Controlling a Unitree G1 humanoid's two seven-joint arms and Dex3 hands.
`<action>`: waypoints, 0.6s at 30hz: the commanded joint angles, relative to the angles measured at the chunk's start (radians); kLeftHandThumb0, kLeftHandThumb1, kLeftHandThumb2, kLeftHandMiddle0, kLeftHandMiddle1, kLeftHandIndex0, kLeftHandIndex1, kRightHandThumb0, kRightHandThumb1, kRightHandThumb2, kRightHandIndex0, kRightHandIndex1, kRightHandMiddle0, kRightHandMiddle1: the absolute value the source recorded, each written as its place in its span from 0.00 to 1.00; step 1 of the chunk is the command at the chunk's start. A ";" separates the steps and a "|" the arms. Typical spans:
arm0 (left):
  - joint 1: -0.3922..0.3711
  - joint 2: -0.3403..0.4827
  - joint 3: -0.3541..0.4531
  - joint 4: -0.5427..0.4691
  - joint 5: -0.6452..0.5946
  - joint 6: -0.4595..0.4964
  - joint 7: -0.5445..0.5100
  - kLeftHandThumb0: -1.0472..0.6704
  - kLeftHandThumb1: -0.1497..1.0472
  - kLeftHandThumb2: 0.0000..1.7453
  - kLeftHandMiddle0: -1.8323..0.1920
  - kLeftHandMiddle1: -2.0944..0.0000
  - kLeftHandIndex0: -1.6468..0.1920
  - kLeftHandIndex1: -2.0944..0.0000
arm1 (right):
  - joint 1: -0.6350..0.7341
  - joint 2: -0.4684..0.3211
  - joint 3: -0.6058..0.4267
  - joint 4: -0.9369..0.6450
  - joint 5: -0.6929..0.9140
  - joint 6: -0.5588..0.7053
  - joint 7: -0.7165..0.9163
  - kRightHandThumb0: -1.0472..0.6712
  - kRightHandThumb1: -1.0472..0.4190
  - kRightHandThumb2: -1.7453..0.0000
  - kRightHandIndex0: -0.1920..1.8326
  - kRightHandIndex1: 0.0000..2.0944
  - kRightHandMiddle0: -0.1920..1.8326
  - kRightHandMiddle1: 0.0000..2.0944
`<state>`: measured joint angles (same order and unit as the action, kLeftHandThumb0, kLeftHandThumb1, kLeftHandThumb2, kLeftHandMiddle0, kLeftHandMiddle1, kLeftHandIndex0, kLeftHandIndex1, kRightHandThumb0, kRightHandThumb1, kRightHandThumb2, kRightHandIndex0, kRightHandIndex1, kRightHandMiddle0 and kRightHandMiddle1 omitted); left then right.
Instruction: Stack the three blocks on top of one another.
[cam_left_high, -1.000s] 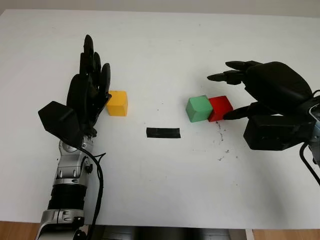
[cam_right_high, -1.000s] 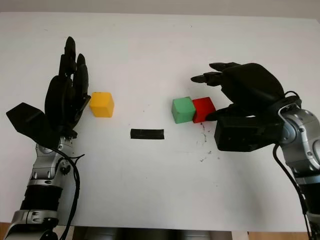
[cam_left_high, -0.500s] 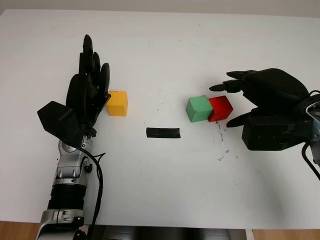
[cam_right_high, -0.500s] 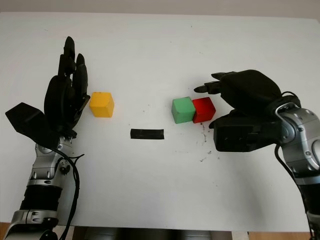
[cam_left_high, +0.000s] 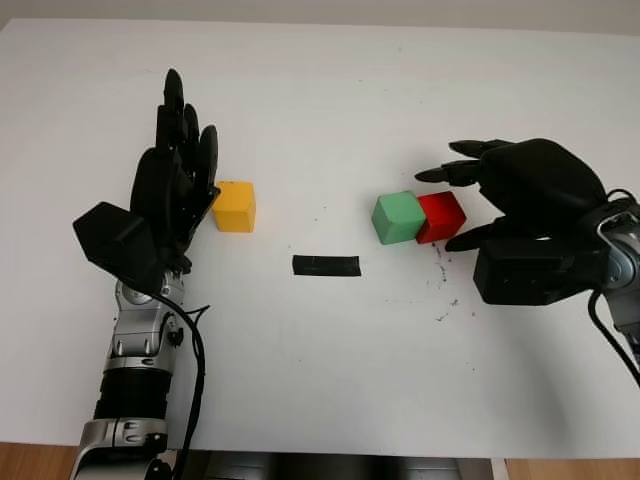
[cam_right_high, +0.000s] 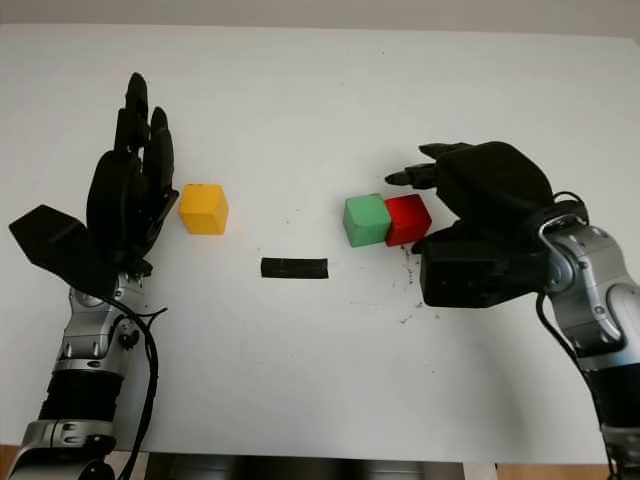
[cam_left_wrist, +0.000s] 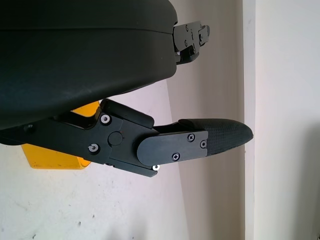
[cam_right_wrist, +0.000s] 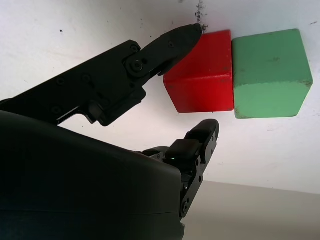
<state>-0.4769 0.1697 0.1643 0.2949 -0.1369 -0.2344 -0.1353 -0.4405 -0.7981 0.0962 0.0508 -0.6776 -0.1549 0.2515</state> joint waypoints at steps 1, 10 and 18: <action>-0.011 0.010 0.002 -0.006 0.007 -0.008 0.002 0.15 1.00 0.29 0.99 0.97 0.98 0.97 | -0.004 0.003 0.004 0.009 -0.001 -0.009 -0.010 0.30 0.19 0.97 0.29 0.04 0.46 0.06; -0.011 0.010 0.002 -0.006 0.001 -0.009 -0.002 0.16 1.00 0.29 0.98 0.97 0.98 0.97 | -0.009 0.003 0.010 0.057 -0.003 -0.054 -0.052 0.31 0.18 0.97 0.31 0.04 0.54 0.09; -0.012 0.005 0.005 -0.006 -0.006 -0.011 0.000 0.16 1.00 0.28 0.98 0.97 0.98 0.97 | -0.016 -0.009 0.016 0.100 -0.014 -0.099 -0.082 0.31 0.13 0.97 0.33 0.03 0.44 0.39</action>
<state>-0.4768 0.1738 0.1648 0.2949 -0.1404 -0.2348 -0.1353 -0.4571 -0.7977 0.1061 0.1450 -0.6892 -0.2461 0.1731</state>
